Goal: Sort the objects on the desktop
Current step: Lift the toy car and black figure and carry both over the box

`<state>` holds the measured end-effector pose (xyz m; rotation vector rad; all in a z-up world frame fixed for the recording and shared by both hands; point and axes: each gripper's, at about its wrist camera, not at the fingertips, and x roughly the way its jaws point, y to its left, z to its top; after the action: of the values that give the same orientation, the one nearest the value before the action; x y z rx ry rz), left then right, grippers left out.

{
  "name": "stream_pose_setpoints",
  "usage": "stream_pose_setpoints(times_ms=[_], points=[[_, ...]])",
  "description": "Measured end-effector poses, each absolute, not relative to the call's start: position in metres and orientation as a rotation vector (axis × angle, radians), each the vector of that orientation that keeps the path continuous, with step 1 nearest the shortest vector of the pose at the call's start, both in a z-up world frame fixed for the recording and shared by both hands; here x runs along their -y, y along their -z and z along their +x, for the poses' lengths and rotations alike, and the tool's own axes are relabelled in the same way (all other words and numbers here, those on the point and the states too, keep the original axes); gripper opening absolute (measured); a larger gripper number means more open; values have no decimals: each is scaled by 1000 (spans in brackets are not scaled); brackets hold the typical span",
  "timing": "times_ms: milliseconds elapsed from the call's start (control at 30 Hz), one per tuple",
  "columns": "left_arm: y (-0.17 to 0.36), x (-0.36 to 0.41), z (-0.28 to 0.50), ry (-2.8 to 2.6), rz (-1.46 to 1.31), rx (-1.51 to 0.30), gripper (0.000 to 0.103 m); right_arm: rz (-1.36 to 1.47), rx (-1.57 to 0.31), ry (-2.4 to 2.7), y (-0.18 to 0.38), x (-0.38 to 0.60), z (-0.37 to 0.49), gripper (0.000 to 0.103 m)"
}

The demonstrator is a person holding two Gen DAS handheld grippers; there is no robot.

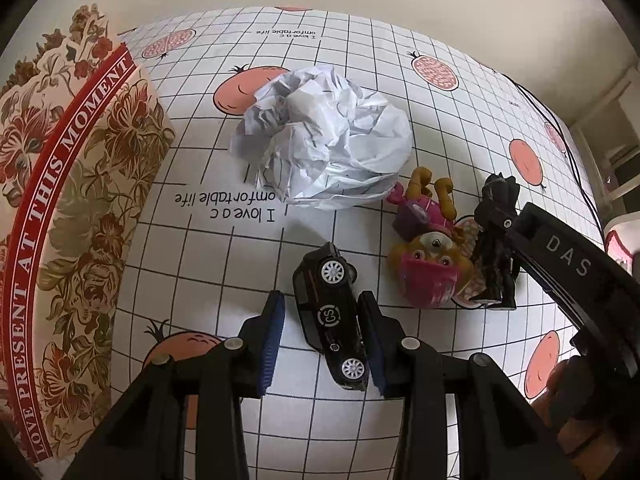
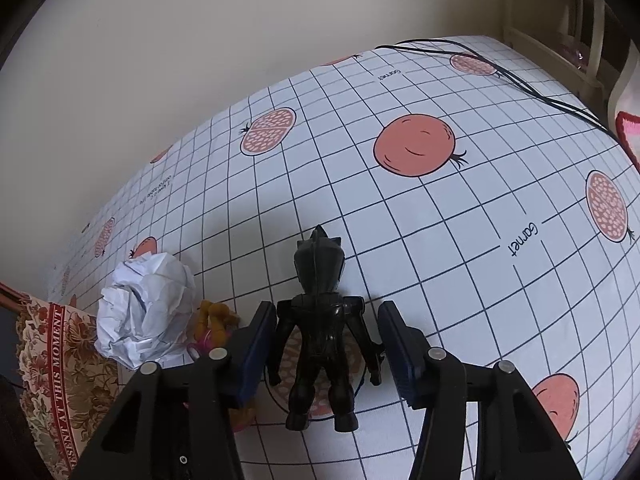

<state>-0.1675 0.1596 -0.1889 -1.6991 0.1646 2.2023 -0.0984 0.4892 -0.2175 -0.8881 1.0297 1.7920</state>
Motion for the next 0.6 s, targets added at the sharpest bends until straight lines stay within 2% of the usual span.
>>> stream_pose_setpoints(times_ms=[100, 600], points=[[188, -158, -166, -2203, -1687, -158, 32, -879, -1052, -1788, 217, -489, -95, 56], [188, -163, -180, -2175, -1667, -103, 32, -856, -1081, -1750, 205, -487, -77, 56]])
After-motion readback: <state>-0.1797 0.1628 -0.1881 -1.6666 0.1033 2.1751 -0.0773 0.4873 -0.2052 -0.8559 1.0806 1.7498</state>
